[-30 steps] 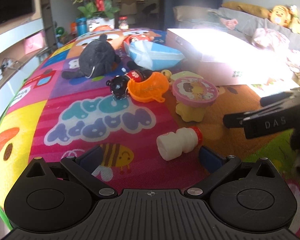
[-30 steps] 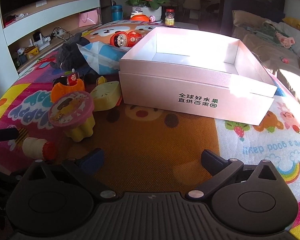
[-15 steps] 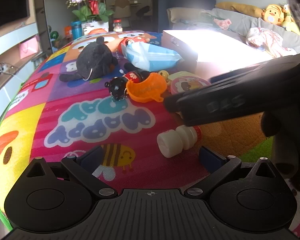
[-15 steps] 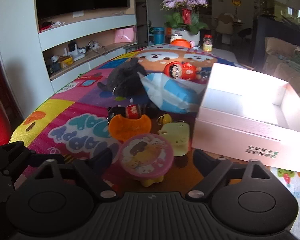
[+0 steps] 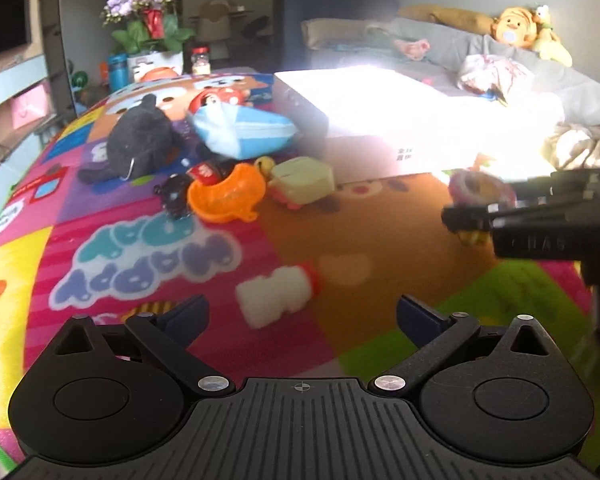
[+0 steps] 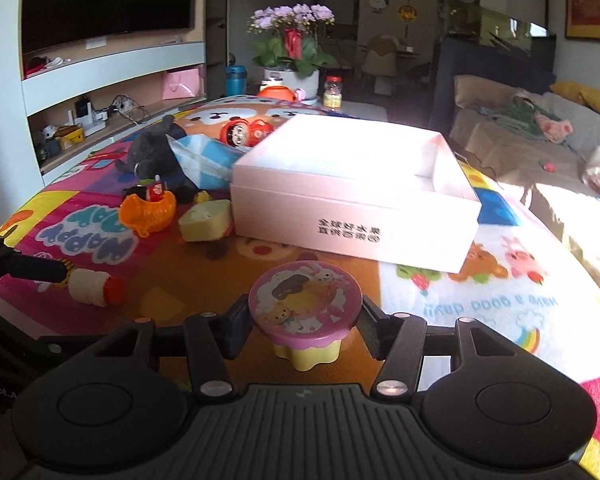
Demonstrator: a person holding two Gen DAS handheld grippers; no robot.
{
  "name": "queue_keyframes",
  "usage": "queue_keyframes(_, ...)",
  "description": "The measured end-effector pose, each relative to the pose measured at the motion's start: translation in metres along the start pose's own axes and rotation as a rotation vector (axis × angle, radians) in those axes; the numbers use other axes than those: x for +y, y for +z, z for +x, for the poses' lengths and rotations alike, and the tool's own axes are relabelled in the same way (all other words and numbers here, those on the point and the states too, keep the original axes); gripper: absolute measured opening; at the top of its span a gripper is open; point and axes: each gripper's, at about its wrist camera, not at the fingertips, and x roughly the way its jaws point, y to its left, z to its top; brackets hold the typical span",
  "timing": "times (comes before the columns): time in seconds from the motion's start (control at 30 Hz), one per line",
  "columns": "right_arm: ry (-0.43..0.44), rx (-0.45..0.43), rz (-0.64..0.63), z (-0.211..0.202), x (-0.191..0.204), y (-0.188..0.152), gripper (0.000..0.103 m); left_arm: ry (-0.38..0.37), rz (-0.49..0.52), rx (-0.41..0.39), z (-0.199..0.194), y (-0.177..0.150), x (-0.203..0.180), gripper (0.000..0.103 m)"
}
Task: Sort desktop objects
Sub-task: 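Grasp the pink round lidded toy with the right gripper, then carry the pink toy over the white box and open the right gripper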
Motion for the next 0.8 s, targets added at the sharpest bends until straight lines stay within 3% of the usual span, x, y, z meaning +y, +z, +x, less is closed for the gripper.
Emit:
queue_keyframes(0.03,-0.003,0.004,0.012,0.001,-0.002,-0.003,0.056,0.011,-0.006,0.005,0.002,0.002,0.000,0.077)
queue_keyframes(0.07,-0.003,0.007,0.018,0.001,-0.002,-0.005,0.056,0.021,-0.023,0.018,0.005,0.004,0.001,0.069)
queue_keyframes(0.2,-0.009,-0.002,-0.011,-0.001,0.002,-0.008,0.056,0.030,-0.084,0.033,0.014,0.009,0.009,0.063)
queue_keyframes(0.27,-0.007,0.004,-0.016,-0.002,0.002,-0.007,0.056,0.040,-0.069,0.025,0.014,0.010,0.008,0.052)
queue_keyframes(0.4,0.023,0.031,-0.054,-0.014,0.001,-0.006,0.056,-0.007,-0.008,0.000,0.005,0.015,-0.002,0.052)
queue_keyframes(0.5,0.046,0.025,-0.080,-0.036,-0.007,0.003,0.056,-0.063,0.058,-0.067,-0.010,0.036,-0.014,0.052)
queue_keyframes(0.67,-0.039,-0.169,-0.089,-0.071,-0.029,0.052,0.056,-0.135,0.095,-0.223,-0.011,0.104,-0.028,0.052)
queue_keyframes(0.77,-0.122,-0.251,-0.117,-0.052,-0.035,0.082,0.056,-0.216,0.069,-0.244,0.014,0.162,-0.029,0.052)
queue_keyframes(0.8,-0.140,-0.265,-0.124,-0.042,-0.036,0.090,0.056,-0.241,0.051,-0.230,0.023,0.181,-0.028,0.059)
